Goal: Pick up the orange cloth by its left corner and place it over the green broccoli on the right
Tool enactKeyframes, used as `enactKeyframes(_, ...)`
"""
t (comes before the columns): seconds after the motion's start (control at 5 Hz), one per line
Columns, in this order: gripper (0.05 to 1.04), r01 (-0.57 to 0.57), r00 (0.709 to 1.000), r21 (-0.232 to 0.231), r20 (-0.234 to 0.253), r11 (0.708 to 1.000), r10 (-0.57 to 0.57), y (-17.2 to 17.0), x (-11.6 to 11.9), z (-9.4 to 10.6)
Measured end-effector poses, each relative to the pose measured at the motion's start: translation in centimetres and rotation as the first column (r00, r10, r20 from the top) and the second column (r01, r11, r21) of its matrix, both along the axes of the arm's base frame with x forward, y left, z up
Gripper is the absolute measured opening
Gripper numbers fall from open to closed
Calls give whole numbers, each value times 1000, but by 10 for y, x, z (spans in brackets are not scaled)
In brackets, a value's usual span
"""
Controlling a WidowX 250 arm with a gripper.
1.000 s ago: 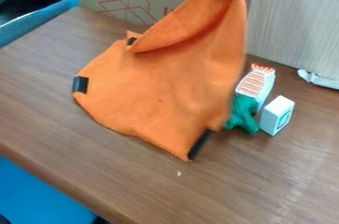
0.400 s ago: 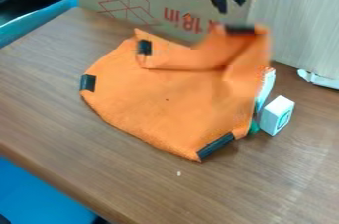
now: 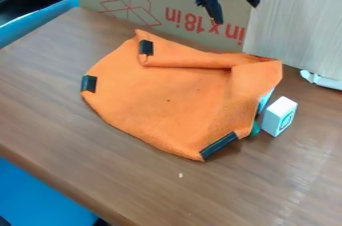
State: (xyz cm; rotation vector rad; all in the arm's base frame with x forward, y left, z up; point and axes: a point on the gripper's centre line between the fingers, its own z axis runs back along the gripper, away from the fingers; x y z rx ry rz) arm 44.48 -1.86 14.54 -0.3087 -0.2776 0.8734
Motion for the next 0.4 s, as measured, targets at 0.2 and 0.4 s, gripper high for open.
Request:
enactKeyframes(0.2,1001,21,999,-16,36,1000,-20,2,-9,18)
enactKeyframes(0.4,1001,-6,997,-19,77,1000,8,36,-32,48)
